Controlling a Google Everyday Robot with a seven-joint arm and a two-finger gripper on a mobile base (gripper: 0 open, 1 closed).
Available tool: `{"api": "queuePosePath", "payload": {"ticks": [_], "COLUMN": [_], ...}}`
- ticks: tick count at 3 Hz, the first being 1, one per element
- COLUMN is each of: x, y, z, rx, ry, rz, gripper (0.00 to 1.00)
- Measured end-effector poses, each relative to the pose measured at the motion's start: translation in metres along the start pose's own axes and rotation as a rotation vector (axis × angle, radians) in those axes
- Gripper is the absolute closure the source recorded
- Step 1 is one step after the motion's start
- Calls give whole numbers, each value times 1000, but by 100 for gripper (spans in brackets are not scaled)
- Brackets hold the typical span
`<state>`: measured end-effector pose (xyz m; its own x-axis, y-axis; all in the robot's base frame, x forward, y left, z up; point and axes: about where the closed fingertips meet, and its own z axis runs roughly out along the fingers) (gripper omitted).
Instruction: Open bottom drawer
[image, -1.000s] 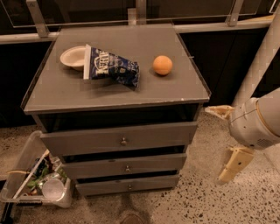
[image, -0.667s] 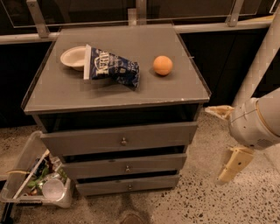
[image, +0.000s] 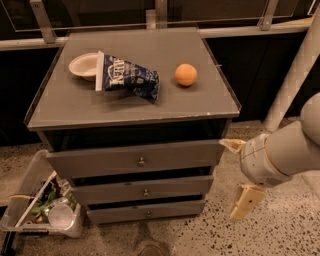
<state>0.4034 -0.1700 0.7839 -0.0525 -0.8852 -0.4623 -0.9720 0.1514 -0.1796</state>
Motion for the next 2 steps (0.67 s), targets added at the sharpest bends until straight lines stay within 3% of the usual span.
{"api": "queuePosePath", "payload": {"ticks": [2], "x": [35], "y": [1], "z": [76], "rx": [58], "ry": [-43], "rz": [28], "gripper": [0]}}
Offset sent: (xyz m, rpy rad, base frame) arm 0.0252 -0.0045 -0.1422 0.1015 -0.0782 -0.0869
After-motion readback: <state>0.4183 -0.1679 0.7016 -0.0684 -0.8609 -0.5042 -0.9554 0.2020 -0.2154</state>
